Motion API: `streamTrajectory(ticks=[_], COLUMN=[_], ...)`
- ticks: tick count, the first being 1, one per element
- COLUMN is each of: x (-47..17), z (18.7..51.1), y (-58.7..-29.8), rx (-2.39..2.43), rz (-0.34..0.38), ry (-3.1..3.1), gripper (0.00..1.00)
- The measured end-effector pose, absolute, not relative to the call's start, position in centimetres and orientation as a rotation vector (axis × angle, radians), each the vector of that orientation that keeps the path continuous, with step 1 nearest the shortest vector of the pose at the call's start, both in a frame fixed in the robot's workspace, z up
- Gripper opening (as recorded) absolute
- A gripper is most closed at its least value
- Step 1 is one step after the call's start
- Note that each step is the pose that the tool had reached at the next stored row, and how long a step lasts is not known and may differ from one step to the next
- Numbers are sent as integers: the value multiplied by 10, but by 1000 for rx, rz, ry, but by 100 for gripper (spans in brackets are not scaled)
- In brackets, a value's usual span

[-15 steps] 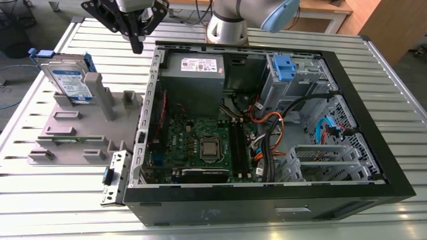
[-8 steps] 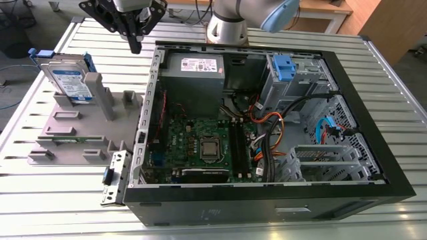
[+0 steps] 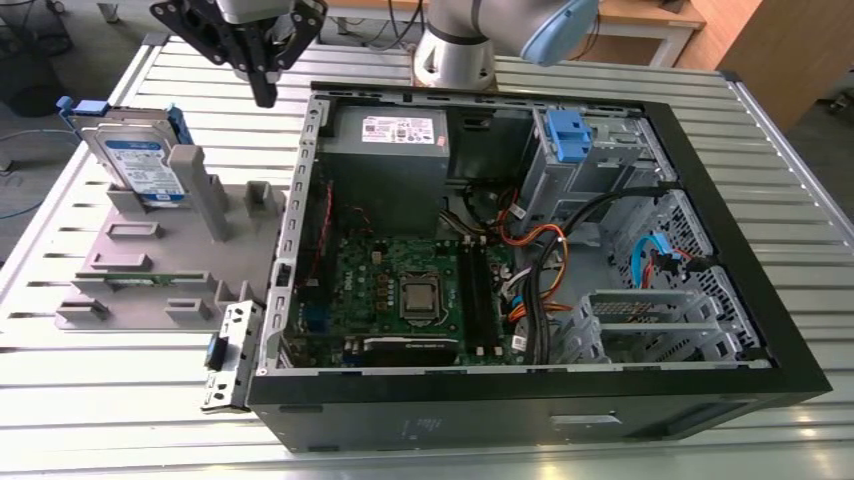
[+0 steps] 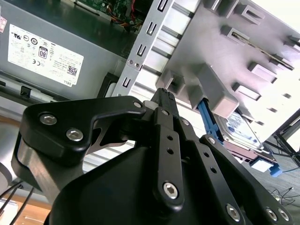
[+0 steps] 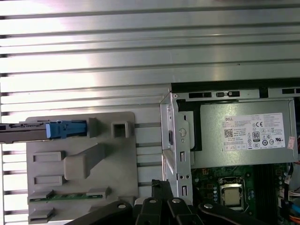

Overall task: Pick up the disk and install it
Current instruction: 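Reach for the disk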

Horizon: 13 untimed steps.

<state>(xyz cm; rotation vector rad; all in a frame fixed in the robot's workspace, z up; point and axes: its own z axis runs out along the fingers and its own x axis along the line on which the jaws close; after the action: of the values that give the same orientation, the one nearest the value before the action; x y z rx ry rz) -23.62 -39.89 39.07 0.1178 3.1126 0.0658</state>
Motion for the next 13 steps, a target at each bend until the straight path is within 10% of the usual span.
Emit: streamTrajectory(ticks=[13], x=[-240], z=[391], y=[-399], rx=[118], rz=[66], ry=[3113], gripper=[11])
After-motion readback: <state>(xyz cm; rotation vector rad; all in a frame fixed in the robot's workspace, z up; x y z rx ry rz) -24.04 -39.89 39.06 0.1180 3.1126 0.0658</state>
